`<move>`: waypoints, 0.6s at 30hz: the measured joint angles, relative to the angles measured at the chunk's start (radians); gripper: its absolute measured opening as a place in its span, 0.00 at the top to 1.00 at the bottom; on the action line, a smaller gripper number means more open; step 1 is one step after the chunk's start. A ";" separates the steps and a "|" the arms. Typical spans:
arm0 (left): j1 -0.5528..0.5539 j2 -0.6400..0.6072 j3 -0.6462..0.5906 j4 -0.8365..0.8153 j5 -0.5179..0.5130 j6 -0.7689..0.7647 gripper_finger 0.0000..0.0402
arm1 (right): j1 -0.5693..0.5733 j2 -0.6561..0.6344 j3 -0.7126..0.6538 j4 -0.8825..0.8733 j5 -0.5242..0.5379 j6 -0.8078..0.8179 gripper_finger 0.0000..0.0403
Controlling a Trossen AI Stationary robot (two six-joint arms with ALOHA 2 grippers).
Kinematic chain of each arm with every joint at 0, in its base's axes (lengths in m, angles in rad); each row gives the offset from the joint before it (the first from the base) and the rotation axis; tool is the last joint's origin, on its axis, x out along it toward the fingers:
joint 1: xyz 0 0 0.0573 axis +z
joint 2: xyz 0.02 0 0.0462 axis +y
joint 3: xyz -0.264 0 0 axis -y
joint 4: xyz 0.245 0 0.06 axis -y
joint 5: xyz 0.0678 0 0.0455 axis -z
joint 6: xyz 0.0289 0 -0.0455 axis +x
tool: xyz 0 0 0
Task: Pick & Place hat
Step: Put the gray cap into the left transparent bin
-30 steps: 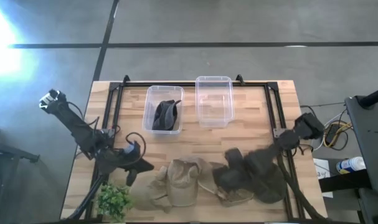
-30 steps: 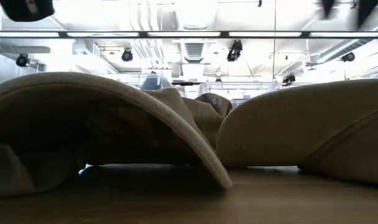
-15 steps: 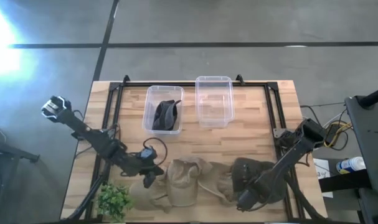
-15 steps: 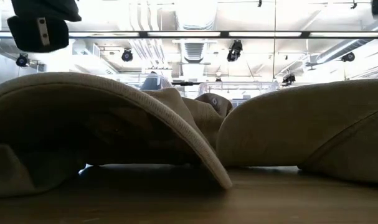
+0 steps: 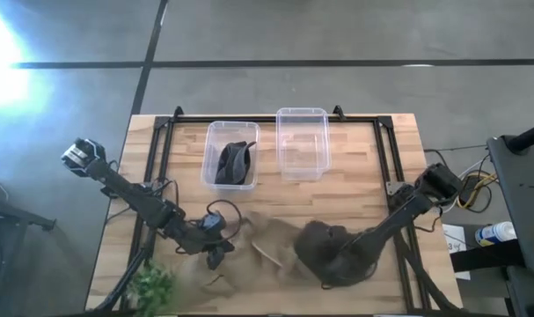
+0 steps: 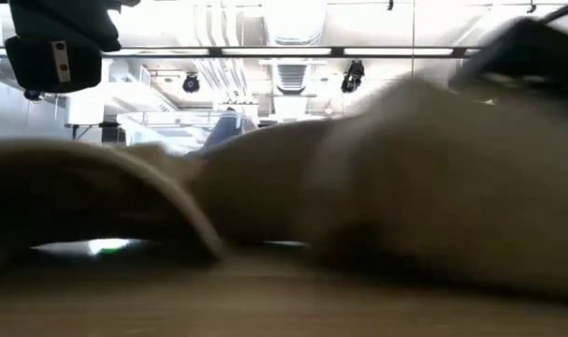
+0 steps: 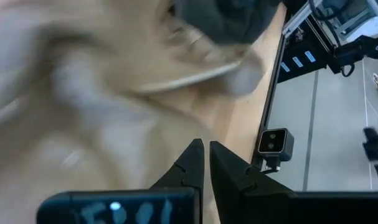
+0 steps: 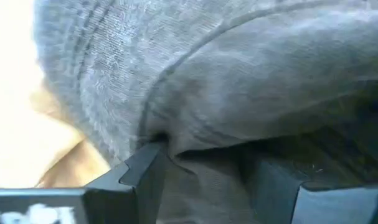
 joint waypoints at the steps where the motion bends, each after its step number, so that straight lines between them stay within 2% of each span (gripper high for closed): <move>1: 0.000 0.000 0.000 0.001 -0.013 0.000 0.95 | -0.011 0.003 -0.008 0.041 0.051 -0.017 0.52; 3: 0.001 0.000 0.000 0.001 -0.062 0.000 0.95 | -0.036 0.004 -0.014 0.078 0.102 -0.072 0.52; 5: 0.007 0.000 0.000 0.014 -0.122 -0.007 0.95 | -0.059 0.004 -0.007 0.083 0.097 -0.126 0.52; 8: 0.044 0.010 0.000 0.078 -0.140 -0.013 0.95 | -0.083 0.004 0.007 0.083 0.079 -0.187 0.52; 13: 0.128 0.080 0.000 0.243 -0.034 0.038 0.95 | -0.095 0.004 0.013 0.072 0.072 -0.202 0.52; 18: 0.205 0.208 0.010 0.384 0.046 0.056 0.95 | -0.084 0.004 0.012 0.070 0.069 -0.200 0.52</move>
